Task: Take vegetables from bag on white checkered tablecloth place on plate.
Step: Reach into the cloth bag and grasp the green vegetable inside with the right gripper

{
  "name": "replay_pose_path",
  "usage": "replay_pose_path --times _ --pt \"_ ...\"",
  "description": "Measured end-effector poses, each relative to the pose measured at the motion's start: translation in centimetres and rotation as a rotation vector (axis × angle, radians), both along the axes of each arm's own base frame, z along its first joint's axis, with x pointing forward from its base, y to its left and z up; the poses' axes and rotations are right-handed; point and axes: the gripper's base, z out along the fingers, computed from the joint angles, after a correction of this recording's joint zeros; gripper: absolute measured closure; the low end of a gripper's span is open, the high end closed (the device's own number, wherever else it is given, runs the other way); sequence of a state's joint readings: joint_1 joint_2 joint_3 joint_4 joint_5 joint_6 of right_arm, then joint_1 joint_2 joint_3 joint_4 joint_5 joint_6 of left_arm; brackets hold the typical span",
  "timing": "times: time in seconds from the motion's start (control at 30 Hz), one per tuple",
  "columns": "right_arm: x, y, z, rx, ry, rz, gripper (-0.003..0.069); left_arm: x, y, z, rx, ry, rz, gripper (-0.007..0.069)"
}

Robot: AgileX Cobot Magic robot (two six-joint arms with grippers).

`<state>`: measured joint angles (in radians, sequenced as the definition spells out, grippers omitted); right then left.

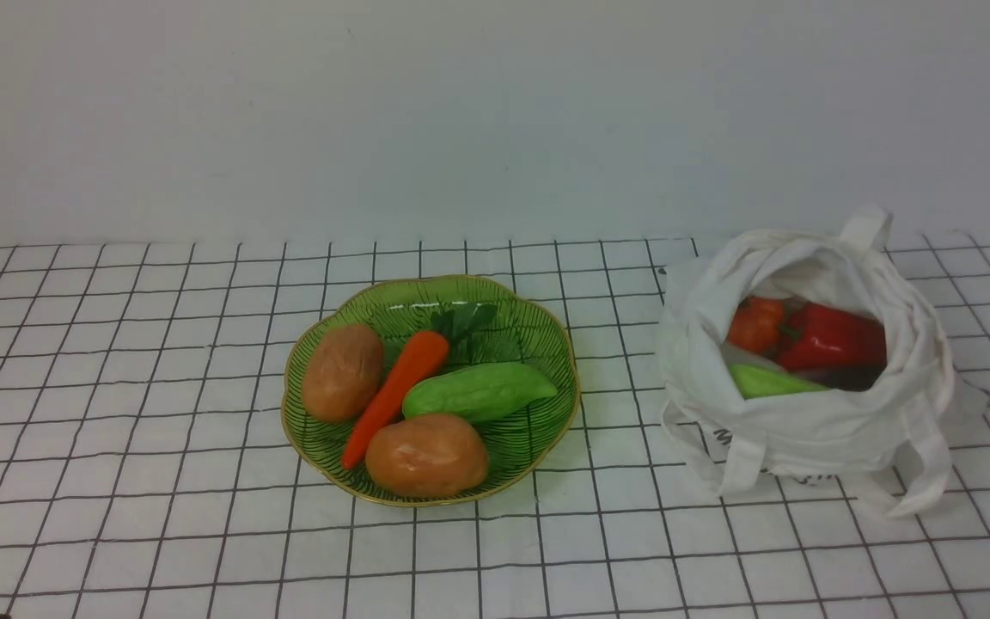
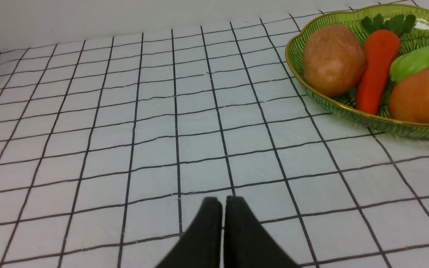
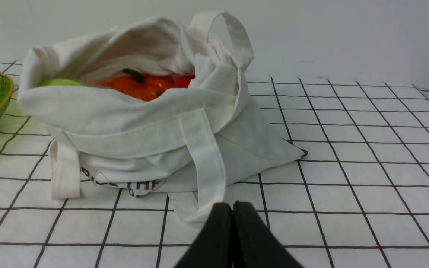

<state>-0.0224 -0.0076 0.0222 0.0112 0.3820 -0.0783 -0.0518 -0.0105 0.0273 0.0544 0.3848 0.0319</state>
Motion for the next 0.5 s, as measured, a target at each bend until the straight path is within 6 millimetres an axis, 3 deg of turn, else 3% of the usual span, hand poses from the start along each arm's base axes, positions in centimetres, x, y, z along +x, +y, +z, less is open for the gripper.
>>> replay_pose_path --times 0.23,0.5 --pt "0.1 0.1 0.3 0.065 -0.045 0.002 0.0673 0.0 0.0 0.0 0.000 0.000 0.000 0.0633" --pt "0.2 -0.2 2.8 0.621 -0.349 -0.056 0.0673 0.0 0.0 0.0 0.000 0.000 0.000 0.0633"
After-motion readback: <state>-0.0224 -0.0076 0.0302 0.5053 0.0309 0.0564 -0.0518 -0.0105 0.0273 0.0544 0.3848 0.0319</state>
